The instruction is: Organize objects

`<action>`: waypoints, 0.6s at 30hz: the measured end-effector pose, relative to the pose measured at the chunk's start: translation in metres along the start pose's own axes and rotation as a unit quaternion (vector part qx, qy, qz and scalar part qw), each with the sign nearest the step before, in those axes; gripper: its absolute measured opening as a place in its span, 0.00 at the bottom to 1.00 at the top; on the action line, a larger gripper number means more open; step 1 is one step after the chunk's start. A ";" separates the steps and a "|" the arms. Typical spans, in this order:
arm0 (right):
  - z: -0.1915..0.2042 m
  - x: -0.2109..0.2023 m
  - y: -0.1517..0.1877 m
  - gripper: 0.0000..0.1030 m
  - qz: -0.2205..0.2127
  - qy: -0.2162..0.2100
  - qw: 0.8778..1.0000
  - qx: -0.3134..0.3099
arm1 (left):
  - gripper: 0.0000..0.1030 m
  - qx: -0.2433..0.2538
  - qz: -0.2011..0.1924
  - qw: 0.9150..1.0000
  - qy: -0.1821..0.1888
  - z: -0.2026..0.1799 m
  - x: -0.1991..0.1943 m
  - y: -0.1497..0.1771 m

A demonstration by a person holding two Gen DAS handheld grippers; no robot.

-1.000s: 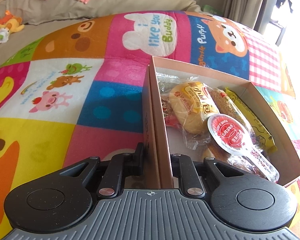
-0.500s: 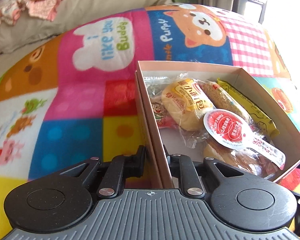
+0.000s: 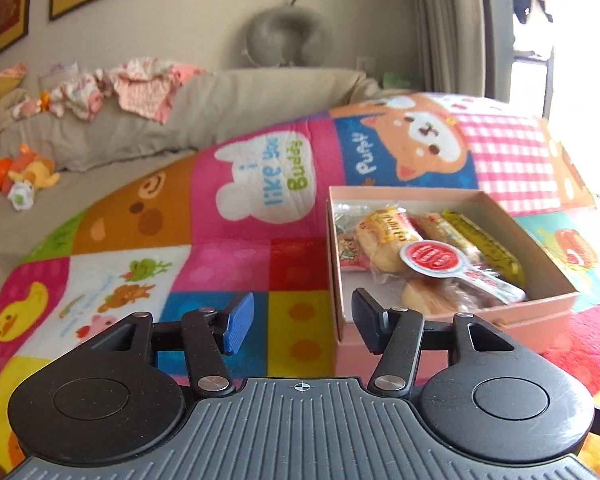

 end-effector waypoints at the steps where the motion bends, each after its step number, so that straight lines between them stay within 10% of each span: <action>1: 0.002 -0.008 0.006 1.00 0.004 -0.008 1.000 0.006 | 0.58 0.004 -0.007 1.000 0.007 0.001 -0.018 0.007; 6: 0.026 -0.026 0.041 1.00 0.032 -0.025 0.999 -0.014 | 0.58 0.020 0.009 0.999 0.044 -0.013 -0.075 0.057; 18: 0.020 -0.024 0.060 1.00 0.024 -0.028 0.999 0.033 | 0.61 0.030 0.064 0.995 0.069 -0.043 -0.064 0.101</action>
Point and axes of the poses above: each gripper's, at about its wrist camera, not at the fingertips, and x roughly the way its jaws point, z to its left, y to its underside, the point moved 4 cm from there along x, roughly the way its jaws point, and after that the axes turned 13 degrees about -y, right-handed, at the moved point
